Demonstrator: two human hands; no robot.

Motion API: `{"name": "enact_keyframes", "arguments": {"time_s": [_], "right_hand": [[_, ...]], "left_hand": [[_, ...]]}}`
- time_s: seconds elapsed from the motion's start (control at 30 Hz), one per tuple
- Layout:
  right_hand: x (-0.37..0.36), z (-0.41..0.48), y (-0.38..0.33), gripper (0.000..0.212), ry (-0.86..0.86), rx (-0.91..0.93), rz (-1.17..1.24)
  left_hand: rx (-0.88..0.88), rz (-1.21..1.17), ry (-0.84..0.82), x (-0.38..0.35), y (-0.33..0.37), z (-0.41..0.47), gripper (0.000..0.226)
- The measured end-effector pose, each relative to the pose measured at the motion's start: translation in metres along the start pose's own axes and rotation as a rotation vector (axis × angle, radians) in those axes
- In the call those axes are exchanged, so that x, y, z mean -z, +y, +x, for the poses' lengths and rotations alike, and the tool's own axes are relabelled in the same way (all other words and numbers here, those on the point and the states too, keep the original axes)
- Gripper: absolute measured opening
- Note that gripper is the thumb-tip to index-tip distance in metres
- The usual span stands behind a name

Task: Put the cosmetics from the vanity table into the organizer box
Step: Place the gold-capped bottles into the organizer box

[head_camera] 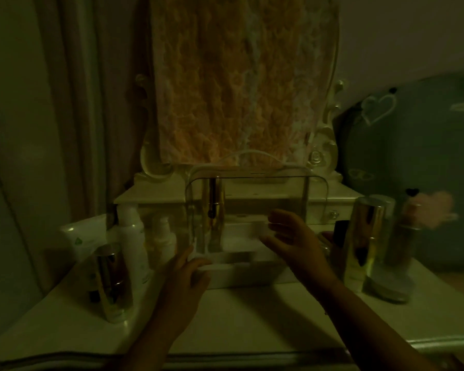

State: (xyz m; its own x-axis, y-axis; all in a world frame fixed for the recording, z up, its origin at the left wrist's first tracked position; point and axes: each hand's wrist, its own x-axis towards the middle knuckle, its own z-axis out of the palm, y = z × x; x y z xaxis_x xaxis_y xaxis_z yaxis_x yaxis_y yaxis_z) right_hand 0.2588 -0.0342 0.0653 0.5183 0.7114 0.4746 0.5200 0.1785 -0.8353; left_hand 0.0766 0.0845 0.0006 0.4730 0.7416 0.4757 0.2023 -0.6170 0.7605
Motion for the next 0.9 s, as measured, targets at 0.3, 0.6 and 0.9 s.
{"name": "enact_keyframes", "arguments": {"time_s": [0.3,0.6,0.9], "right_hand": [[0.076,-0.058,0.0,0.056,0.177,0.008,0.067],[0.122,-0.061,0.028,0.049,0.459,-0.015,-0.133],[0.123,-0.048,0.046,0.05,0.346,-0.163,-0.001]], "left_hand": [[0.005,0.106,0.009,-0.001,-0.001,0.002,0.02],[0.032,0.112,-0.01,0.0,-0.001,0.001,0.021],[0.036,0.138,-0.01,0.003,0.011,-0.004,0.02]]}}
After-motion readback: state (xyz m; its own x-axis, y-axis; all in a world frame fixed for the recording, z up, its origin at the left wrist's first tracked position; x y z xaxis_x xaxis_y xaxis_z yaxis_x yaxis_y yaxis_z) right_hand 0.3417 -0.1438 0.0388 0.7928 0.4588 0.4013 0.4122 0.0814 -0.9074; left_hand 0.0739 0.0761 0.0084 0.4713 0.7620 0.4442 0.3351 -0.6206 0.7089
